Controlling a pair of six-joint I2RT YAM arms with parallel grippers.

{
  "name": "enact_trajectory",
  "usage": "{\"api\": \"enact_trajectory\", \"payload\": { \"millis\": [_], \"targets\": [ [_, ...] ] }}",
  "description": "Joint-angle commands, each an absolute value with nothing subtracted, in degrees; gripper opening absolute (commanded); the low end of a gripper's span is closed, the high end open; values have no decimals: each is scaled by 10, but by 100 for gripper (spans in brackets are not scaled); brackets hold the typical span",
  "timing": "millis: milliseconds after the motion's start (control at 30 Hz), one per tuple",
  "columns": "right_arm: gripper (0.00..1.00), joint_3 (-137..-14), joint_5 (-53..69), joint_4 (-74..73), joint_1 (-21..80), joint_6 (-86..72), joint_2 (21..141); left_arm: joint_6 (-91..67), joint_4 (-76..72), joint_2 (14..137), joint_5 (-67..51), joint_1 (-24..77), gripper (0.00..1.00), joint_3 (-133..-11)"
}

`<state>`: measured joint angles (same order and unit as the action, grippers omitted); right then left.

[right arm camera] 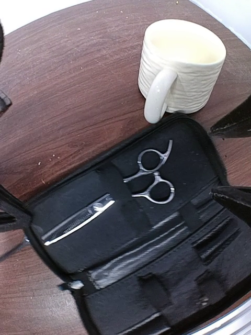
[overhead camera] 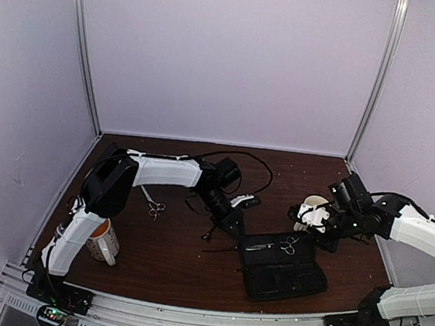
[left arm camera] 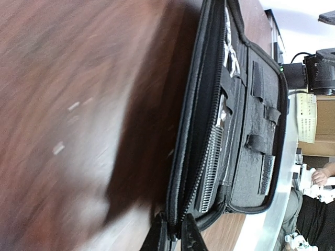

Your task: Sort the hair-cutting tools

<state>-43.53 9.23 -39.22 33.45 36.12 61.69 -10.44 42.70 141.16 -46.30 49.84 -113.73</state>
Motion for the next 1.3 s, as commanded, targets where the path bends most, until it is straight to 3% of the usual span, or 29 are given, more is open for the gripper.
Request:
{"api": "enact_trajectory", "payload": {
  "millis": [0, 467, 633, 800, 967, 1067, 1200, 1267],
  "targets": [
    [33, -435, 111, -384, 334, 365, 621, -39, 490, 1386, -437, 474, 0, -1119],
    [33, -435, 126, -373, 334, 363, 644, -44, 492, 1403, -438, 486, 0, -1176],
    [33, -435, 126, -371, 334, 364, 640, -51, 492, 1379, -398, 486, 18, -1146],
    [33, -439, 126, -371, 334, 364, 637, -73, 492, 1297, -310, 485, 35, -1103],
    [33, -442, 127, -358, 334, 359, 636, -158, 489, 1187, -118, 482, 40, -1033],
    [33, -440, 116, -339, 334, 349, 640, -268, 477, 1103, 31, 460, 42, -945],
    [33, -446, 100, -328, 337, 336, 649, -347, 448, 1057, 52, 428, 41, -851],
    [33, -446, 98, -328, 338, 334, 644, -367, 457, 1065, 47, 407, 32, -840]
  ]
}}
